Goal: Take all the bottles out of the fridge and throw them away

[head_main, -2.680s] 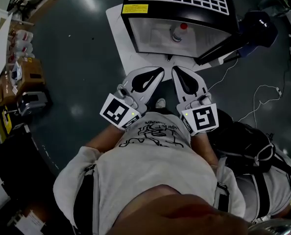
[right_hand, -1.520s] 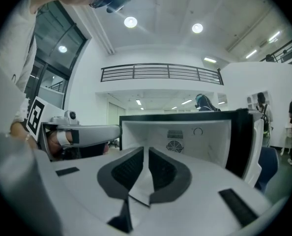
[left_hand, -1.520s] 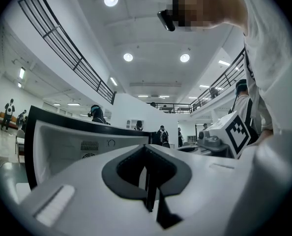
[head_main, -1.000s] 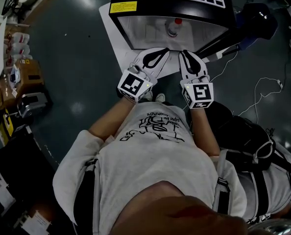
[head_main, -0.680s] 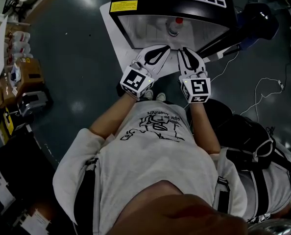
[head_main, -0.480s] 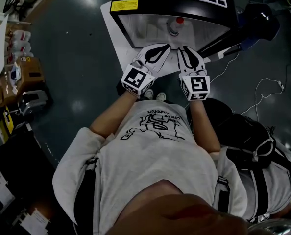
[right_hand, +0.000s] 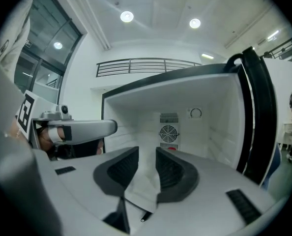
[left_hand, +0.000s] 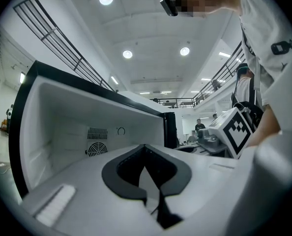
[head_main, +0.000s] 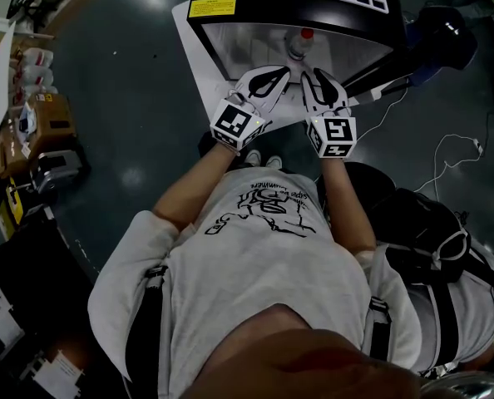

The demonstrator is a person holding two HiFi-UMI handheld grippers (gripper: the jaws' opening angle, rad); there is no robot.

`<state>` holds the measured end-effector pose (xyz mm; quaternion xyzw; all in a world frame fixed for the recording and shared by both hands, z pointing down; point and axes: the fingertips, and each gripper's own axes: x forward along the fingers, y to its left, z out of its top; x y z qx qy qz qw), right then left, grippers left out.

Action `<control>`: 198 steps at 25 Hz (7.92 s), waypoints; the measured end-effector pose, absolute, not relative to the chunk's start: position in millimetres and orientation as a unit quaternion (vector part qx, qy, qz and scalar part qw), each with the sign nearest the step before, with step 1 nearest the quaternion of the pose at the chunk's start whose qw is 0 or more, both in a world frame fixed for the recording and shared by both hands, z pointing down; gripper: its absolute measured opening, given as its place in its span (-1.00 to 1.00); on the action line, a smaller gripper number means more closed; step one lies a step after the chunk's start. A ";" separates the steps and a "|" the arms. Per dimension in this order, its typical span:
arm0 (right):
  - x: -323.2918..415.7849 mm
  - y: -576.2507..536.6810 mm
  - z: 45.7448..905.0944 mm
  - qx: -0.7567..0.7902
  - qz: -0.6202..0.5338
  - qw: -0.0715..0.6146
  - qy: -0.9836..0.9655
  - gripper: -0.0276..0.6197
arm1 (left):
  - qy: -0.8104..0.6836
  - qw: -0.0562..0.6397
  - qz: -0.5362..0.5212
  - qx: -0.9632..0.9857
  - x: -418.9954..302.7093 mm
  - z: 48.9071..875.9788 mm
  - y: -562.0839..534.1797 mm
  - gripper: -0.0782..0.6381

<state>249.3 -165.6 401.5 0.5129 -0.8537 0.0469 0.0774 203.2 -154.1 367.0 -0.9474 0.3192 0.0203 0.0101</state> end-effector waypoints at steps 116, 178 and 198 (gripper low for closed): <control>259.9 -206.8 360.6 0.511 0.070 0.054 -0.855 -0.32 | 0.311 -0.031 0.029 -0.949 212.1 339.0 -196.4 -0.76; 246.9 -72.4 239.3 0.403 0.028 0.029 -0.914 -0.48 | 0.334 -0.050 0.063 -0.939 200.4 252.7 -70.8 -0.76; 147.2 -72.4 230.0 0.325 0.008 0.028 -0.945 -0.48 | 0.406 -0.030 0.071 -0.911 99.2 237.1 -62.3 -0.76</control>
